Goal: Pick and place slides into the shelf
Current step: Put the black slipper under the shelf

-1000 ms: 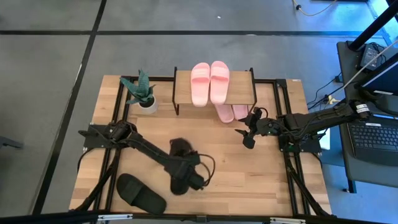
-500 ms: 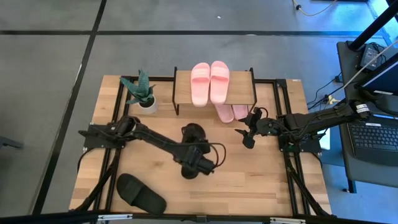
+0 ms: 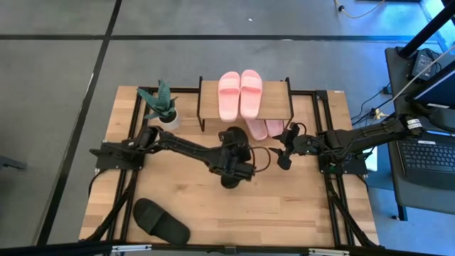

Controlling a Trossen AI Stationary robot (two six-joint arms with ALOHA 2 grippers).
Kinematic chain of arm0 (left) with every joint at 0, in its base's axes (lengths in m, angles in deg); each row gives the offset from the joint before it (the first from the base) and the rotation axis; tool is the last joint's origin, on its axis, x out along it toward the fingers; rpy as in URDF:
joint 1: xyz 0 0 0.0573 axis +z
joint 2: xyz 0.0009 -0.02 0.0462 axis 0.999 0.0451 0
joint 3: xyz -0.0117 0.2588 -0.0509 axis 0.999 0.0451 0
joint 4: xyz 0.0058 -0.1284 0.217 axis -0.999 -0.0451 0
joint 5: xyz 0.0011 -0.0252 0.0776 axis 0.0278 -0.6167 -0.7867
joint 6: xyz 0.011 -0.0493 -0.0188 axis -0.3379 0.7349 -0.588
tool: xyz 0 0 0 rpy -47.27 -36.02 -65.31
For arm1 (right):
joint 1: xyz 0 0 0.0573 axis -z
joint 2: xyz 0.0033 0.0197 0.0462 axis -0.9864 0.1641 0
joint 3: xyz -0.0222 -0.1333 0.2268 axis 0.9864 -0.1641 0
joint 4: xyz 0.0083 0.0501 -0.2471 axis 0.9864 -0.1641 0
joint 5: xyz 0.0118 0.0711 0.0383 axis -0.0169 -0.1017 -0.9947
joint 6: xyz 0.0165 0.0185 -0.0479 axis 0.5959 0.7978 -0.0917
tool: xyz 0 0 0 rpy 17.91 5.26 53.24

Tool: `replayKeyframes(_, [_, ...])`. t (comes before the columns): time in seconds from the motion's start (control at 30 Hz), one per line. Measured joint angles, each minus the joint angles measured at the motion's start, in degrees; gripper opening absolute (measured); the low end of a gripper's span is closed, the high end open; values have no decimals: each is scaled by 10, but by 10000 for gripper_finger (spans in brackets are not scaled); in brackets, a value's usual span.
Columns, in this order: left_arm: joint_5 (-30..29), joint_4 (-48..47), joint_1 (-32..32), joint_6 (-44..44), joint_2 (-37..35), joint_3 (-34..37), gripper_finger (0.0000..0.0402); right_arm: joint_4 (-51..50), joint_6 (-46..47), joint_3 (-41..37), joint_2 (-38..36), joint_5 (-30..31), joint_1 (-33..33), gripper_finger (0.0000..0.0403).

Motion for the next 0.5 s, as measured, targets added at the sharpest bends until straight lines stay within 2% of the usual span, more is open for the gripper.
replayKeyframes(0.23, [-3,0,20,-1,10,0,4,0,0,0,0,0,0,242])
replayKeyframes(0.5, [-11,1,41,-17,69,1,4,-1,2,0,0,0,0,242])
